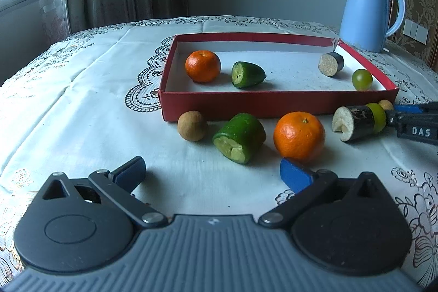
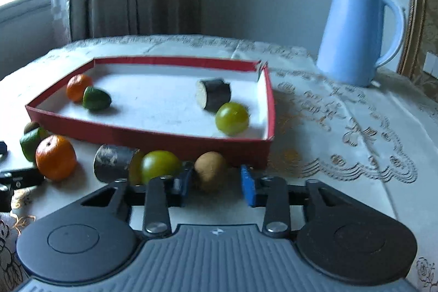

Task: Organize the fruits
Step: 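Move the right gripper onto the brown kiwi and close it, then carry the kiwi into the red tray and open the right gripper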

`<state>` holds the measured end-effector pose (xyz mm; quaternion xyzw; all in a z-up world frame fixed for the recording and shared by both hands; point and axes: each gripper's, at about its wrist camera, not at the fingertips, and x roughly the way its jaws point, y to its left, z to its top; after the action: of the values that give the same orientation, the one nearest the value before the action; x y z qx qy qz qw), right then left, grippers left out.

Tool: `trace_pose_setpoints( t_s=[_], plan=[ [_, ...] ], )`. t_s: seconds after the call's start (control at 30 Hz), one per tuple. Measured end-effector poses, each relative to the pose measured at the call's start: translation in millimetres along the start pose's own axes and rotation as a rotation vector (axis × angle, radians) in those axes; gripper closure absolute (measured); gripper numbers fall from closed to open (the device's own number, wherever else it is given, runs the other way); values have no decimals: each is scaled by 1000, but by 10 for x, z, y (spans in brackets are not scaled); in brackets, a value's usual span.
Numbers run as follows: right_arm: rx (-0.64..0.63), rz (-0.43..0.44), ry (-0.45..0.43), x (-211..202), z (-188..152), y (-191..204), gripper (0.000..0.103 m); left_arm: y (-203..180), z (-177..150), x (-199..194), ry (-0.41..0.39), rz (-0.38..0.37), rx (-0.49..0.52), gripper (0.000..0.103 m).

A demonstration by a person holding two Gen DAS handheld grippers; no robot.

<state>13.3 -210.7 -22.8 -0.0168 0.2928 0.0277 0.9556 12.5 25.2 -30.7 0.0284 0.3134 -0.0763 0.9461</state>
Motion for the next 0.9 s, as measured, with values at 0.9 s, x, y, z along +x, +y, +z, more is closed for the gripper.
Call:
trace_pose_setpoints(
  t_s=[0.9],
  plan=[
    [-15,-57,-163,-304,283,69,76,0,-1,0,0,0,0,0]
  ],
)
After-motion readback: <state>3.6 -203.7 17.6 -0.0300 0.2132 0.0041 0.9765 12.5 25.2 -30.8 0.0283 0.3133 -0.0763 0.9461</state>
